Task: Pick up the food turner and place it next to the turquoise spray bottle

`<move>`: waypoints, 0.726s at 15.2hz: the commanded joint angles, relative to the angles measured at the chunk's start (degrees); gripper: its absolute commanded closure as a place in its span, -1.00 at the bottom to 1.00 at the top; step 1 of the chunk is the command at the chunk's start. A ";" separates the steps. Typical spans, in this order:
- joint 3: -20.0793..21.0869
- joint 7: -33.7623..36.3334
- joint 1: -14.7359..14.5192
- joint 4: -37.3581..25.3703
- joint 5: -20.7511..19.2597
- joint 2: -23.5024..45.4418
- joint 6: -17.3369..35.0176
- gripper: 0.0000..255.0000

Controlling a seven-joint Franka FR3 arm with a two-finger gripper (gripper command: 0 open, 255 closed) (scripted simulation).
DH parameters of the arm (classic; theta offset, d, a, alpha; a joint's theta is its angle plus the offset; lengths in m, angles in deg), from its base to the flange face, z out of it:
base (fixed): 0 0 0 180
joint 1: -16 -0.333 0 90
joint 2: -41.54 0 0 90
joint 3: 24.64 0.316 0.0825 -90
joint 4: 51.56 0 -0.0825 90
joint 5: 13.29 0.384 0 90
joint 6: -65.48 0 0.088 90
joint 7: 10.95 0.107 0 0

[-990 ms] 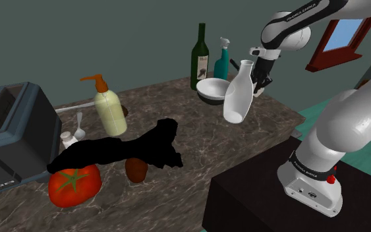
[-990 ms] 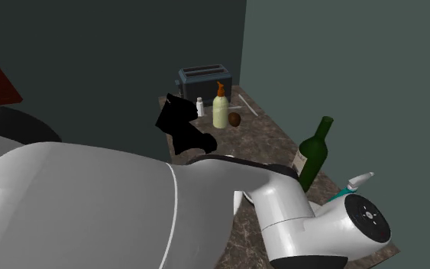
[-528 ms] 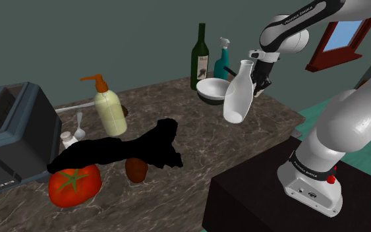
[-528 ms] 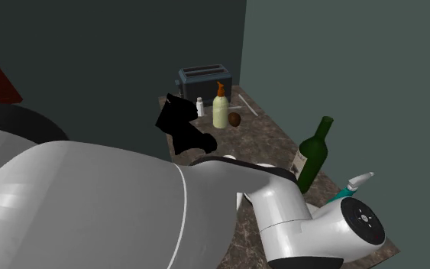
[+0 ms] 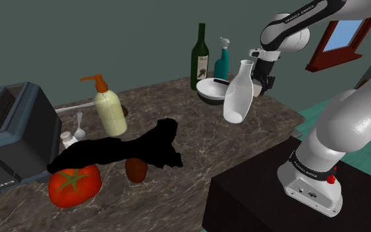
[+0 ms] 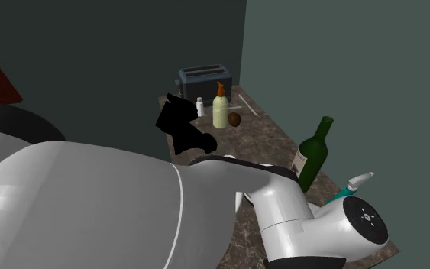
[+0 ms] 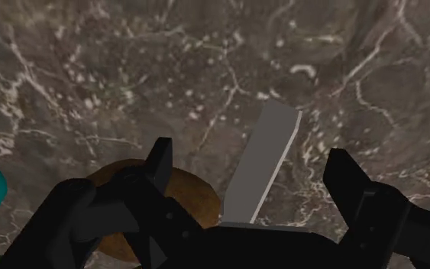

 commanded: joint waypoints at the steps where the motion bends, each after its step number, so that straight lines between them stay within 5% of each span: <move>1: 0.55 0.55 0.58 -1.79 -0.74 -1.83 -3.52 -1.00; 3: 1.20 1.07 1.03 -4.10 -1.25 -3.57 -7.46 -1.00; 11: 1.21 1.06 1.04 -4.10 -1.24 -3.57 -7.46 -1.00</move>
